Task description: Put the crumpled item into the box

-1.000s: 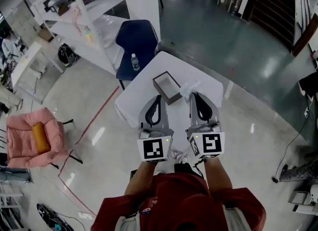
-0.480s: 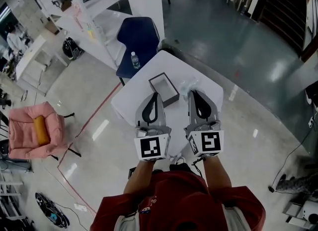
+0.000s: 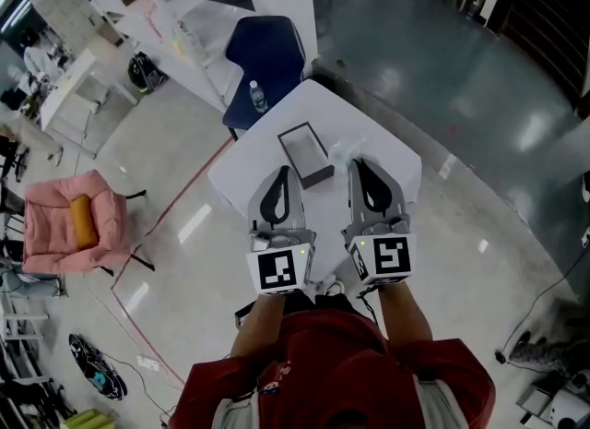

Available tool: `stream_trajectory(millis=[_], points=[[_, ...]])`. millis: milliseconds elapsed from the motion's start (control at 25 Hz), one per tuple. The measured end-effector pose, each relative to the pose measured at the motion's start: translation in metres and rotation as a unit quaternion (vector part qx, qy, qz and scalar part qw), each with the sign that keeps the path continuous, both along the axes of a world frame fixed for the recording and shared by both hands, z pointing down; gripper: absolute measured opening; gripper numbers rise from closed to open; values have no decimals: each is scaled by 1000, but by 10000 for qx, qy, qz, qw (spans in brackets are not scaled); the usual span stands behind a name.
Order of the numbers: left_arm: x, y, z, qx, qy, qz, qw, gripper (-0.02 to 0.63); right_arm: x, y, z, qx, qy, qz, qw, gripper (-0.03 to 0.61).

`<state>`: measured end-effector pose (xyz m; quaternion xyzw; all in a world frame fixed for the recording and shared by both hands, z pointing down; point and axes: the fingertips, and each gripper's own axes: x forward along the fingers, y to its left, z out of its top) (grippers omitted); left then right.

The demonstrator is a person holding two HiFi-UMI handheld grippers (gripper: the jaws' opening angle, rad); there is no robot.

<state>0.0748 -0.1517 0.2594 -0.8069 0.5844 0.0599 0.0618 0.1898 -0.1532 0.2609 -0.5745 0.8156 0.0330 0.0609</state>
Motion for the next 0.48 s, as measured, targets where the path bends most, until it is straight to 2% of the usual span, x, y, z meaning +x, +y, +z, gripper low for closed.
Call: stream_trajectory(millis=[80, 200, 360, 480], points=[[0, 0, 0, 71, 82, -57, 9999, 3, 1, -1, 5, -40, -40, -24, 10000, 3], [-8, -5, 15, -131, -67, -126, 9998, 3, 0, -8, 12, -91, 41, -35, 9999, 3], [-18, -18, 11, -27, 118, -133, 9998, 3, -4, -19, 17, -167, 111, 13, 9998, 3], [-25, -27, 17, -96, 66, -110, 9999, 3, -8, -28, 22, -231, 115, 55, 9997, 3]])
